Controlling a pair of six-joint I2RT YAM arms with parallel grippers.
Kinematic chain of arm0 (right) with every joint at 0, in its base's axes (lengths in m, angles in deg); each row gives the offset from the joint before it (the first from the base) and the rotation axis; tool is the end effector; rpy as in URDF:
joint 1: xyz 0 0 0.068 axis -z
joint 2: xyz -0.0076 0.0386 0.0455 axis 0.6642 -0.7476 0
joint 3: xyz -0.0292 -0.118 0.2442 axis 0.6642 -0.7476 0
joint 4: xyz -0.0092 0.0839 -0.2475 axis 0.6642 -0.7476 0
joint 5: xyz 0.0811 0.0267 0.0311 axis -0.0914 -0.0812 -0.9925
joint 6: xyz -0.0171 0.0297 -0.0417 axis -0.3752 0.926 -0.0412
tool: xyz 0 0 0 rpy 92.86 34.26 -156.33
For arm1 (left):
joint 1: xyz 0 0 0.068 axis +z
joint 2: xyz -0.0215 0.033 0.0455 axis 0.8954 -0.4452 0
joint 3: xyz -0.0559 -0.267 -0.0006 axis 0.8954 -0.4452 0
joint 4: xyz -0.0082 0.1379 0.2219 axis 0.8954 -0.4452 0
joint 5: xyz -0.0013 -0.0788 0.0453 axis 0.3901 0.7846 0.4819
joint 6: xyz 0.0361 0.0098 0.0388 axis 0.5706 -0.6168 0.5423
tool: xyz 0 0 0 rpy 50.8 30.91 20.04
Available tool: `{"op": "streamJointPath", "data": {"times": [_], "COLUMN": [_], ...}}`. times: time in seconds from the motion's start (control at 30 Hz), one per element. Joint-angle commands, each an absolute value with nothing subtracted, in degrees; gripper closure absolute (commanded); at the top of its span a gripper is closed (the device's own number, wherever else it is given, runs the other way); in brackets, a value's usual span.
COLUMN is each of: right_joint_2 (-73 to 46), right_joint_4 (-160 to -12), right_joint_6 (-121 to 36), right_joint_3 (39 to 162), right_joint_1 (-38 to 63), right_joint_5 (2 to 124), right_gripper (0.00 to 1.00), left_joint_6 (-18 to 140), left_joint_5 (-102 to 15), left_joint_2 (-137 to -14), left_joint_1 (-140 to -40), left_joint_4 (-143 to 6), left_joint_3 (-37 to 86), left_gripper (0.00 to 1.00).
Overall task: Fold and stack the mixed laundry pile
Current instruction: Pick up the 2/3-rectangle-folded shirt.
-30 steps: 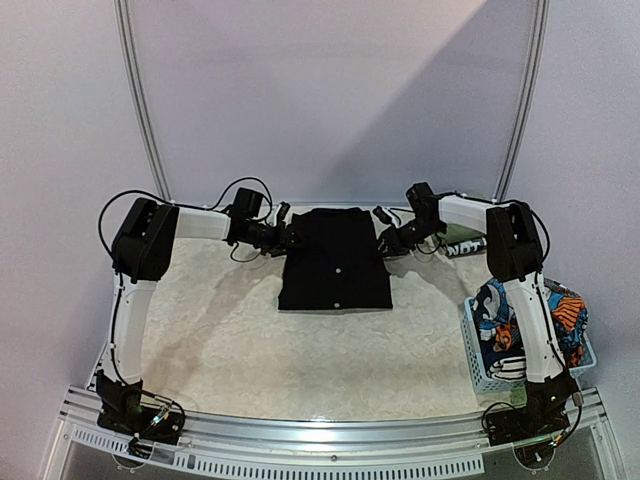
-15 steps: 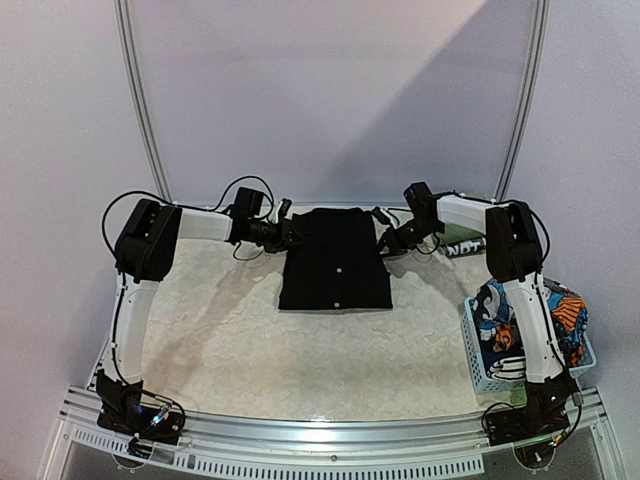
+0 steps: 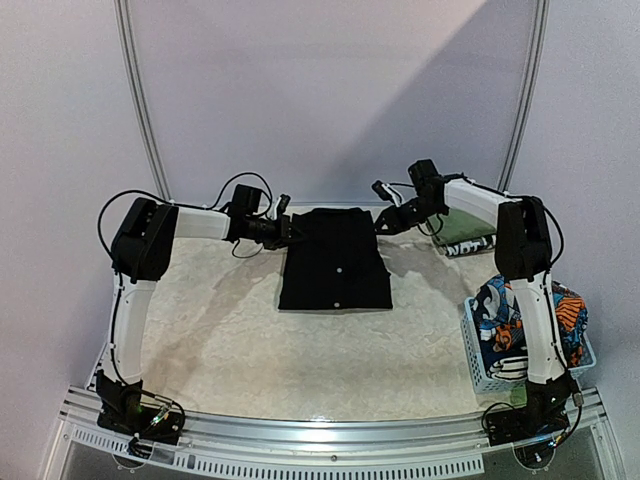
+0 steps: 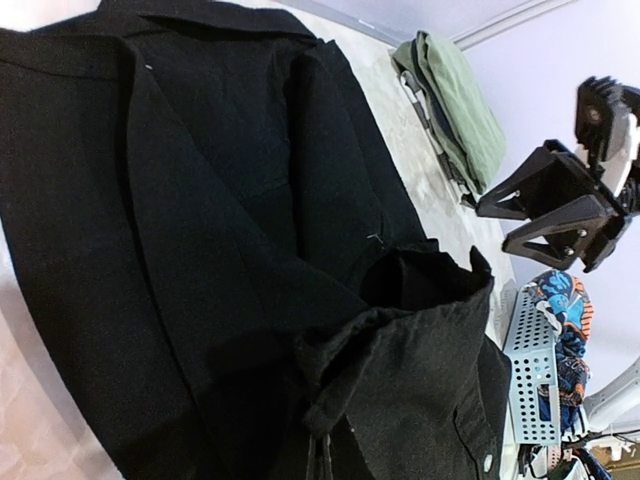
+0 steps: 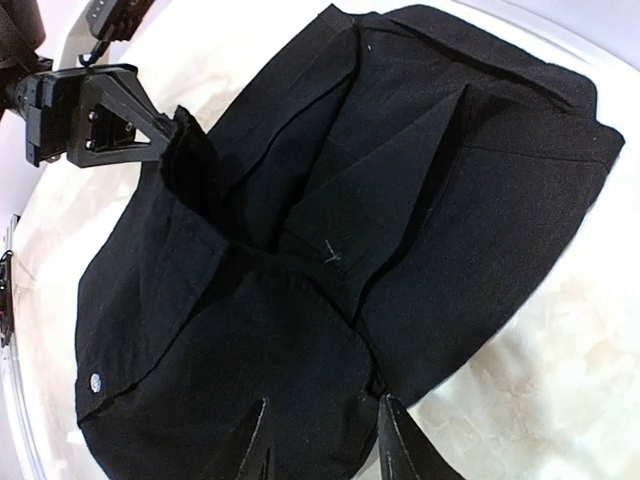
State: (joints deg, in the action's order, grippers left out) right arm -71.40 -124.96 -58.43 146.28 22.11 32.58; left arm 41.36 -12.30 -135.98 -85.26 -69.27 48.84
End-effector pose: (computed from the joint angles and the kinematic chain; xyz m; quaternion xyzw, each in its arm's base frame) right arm 0.4890 0.1964 0.1831 -0.3147 0.8562 0.3326 0.2394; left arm 0.4723 -0.2123 0.1269 0.0776 0.8541 -0.4566 0.2366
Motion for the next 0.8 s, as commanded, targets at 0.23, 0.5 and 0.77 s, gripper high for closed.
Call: {"op": "streamJointPath", "data": {"times": [0.23, 0.5, 0.77], "right_joint_2": [-77.8, -79.1, -79.4], "right_joint_4": [-126.9, -127.2, -126.5], "right_joint_6": [-59.3, -59.5, -59.0], "right_joint_3": [149.3, 149.4, 149.6], "right_joint_1": [21.4, 21.1, 21.1], "right_joint_5": [30.9, 30.7, 31.5], "right_gripper": [0.68, 0.69, 0.90], "left_joint_6": [40.8, 40.4, 40.3], "left_joint_5": [-12.0, -11.6, -11.3], "left_joint_2": [-133.4, -133.7, -133.8], "left_joint_1": [-84.8, -84.9, -84.7], "left_joint_4": [-67.9, -67.6, -67.6], "left_joint_3": [48.2, 48.1, 48.0], "left_gripper": [1.00, 1.00, 1.00]}}
